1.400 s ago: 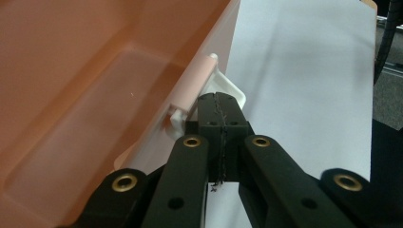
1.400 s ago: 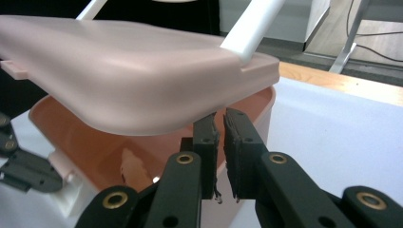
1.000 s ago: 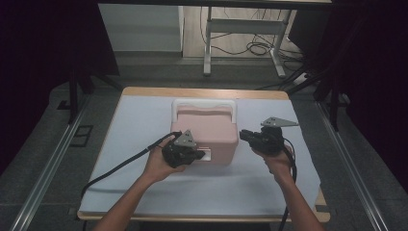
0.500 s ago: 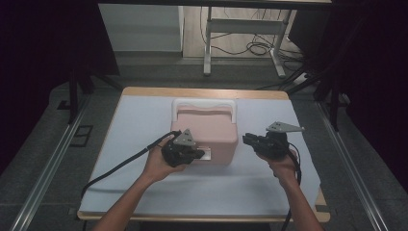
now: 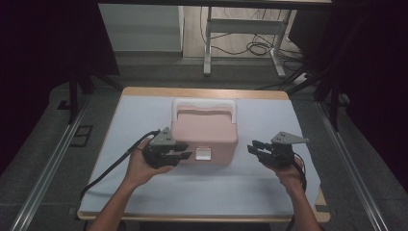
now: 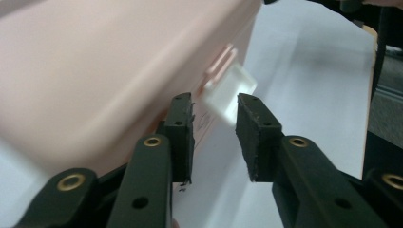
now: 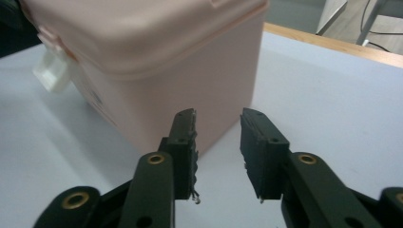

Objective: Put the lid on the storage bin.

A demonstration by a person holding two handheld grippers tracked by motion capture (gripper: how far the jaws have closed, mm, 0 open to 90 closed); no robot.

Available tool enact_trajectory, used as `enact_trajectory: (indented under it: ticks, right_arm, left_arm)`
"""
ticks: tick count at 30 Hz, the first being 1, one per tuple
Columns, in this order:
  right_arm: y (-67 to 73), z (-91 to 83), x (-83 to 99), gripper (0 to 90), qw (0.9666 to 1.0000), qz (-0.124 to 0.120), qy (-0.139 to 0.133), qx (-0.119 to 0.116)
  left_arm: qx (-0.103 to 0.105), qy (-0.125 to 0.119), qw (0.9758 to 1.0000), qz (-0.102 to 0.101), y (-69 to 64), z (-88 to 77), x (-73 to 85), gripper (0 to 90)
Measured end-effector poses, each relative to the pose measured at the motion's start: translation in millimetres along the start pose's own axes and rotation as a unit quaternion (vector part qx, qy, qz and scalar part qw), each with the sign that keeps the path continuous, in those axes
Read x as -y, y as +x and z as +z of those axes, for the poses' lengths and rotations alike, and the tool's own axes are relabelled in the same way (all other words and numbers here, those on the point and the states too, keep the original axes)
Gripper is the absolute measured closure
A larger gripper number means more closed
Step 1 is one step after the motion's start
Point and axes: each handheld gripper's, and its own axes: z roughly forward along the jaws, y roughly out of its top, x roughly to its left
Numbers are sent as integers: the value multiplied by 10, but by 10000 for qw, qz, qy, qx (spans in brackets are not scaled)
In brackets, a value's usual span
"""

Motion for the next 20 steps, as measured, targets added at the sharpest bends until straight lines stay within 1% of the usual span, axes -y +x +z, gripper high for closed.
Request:
enact_trajectory:
  ticks: [3,6,8,11,13,15,16,18,19,20]
  right_arm:
    - [-42,-22,85,632,10000,-13,11,67]
    - [-87,-37,174,617,9999,56,39,106]
    - [-111,-43,239,603,9998,85,75,146]
    - [-153,-61,337,590,9995,138,148,236]
    - [-178,-66,393,586,9993,223,126,255]
    - [-189,-61,419,575,9992,215,179,287]
    - [-189,-59,418,565,9992,202,181,310]
    - [-187,-65,406,528,9991,206,104,349]
    - [-185,-70,400,505,9990,209,80,381]
    - [-182,-70,400,484,9988,211,52,431]
  left_arm:
    - [-104,-1,9999,-97,15,-78,132,649]
    - [-175,22,9997,-186,31,-118,263,637]
    - [-172,61,9995,-267,41,-123,359,622]
    - [-242,140,9990,-353,54,-95,518,610]
    - [-281,189,9985,-437,71,-70,602,605]
    - [-304,217,9981,-498,88,-54,636,603]
    - [-319,241,9980,-482,89,-53,630,600]
    - [-247,145,9981,-542,100,-66,616,592]
    - [-251,141,9980,-570,110,-71,614,579]
    - [-296,193,9977,-570,119,-69,619,559]
